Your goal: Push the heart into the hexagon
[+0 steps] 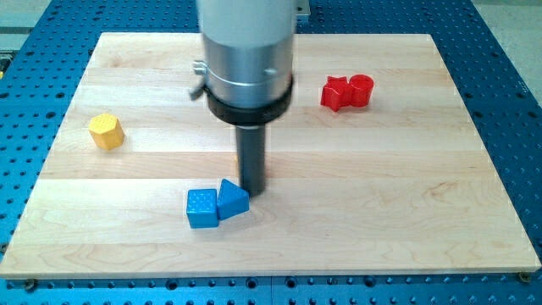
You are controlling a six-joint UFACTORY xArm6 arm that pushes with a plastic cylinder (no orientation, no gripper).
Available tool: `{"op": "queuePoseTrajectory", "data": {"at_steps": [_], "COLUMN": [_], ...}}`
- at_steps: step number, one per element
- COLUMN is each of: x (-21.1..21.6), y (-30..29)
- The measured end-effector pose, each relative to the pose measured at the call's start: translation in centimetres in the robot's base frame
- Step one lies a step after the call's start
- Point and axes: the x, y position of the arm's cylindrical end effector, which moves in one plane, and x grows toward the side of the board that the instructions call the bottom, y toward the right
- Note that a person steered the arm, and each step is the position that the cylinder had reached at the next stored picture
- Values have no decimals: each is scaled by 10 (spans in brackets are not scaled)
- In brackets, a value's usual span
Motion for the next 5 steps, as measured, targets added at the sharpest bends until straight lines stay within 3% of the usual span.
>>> {"op": "queuePoseTrajectory", "data": {"at_steps": [1,2,3,5], "x": [-4,-23,-24,-53], "y": [42,40,-23,-51]}}
